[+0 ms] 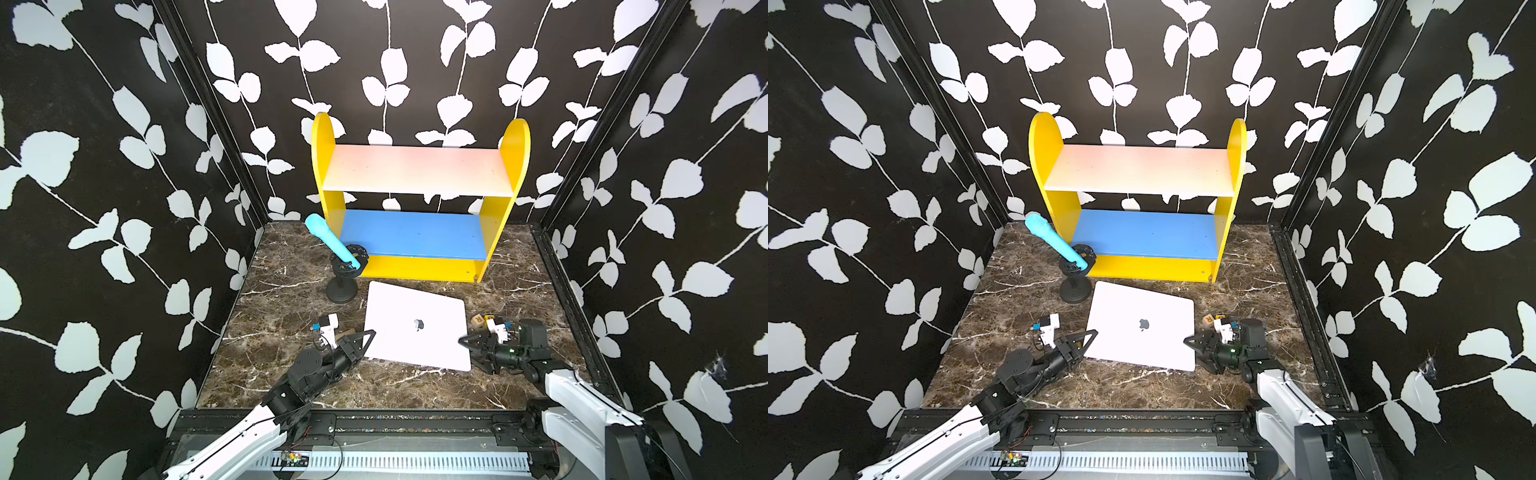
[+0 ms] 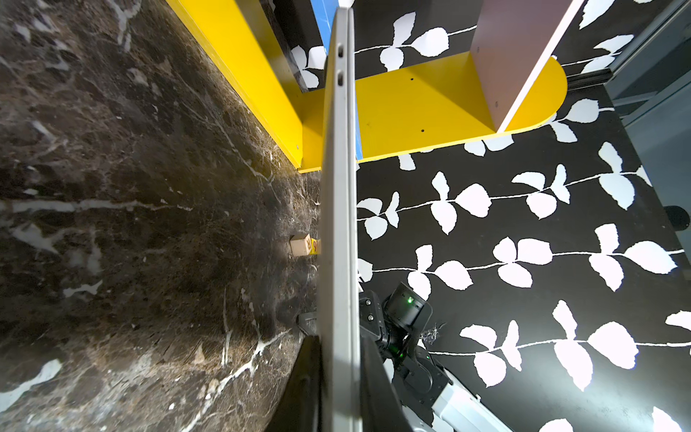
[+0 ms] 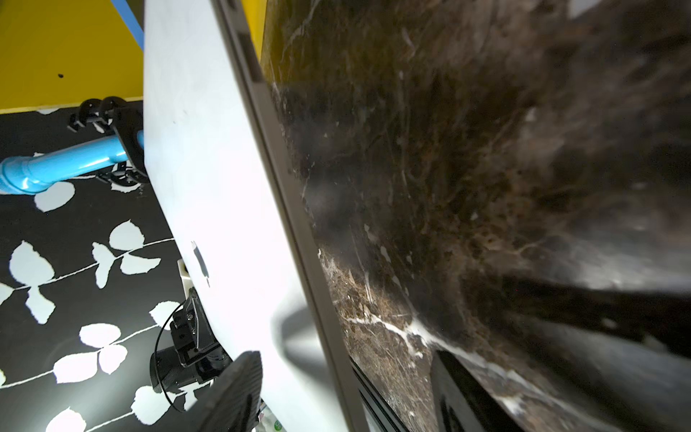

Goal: Close the laptop lid and set it aside
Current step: Place the laptop on the shelf.

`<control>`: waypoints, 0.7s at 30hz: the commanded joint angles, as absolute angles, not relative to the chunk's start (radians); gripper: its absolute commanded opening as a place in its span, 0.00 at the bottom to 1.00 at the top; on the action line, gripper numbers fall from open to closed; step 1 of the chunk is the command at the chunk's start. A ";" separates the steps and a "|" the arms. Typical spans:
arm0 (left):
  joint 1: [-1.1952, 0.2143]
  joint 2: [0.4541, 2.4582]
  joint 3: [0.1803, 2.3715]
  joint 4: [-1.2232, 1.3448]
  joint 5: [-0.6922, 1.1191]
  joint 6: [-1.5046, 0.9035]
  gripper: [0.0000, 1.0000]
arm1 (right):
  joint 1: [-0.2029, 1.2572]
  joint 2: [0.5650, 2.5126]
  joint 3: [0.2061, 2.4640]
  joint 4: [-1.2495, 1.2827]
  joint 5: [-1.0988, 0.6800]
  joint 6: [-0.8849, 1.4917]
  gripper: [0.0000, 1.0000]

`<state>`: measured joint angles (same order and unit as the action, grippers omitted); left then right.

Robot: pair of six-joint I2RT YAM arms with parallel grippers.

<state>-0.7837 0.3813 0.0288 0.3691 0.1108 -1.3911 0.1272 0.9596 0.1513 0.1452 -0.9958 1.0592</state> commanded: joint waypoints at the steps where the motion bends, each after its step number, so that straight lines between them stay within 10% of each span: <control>1: -0.785 0.355 0.055 0.644 0.107 -1.405 0.00 | 0.174 0.956 0.144 0.346 -1.044 1.154 0.71; 21: -0.784 0.357 0.055 0.570 0.091 -1.387 0.00 | 0.224 0.678 0.232 0.421 -0.993 1.358 0.48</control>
<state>-0.7826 0.3733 0.0284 0.4431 0.0761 -1.4216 0.2100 0.7036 0.1783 0.3492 -0.9791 1.3197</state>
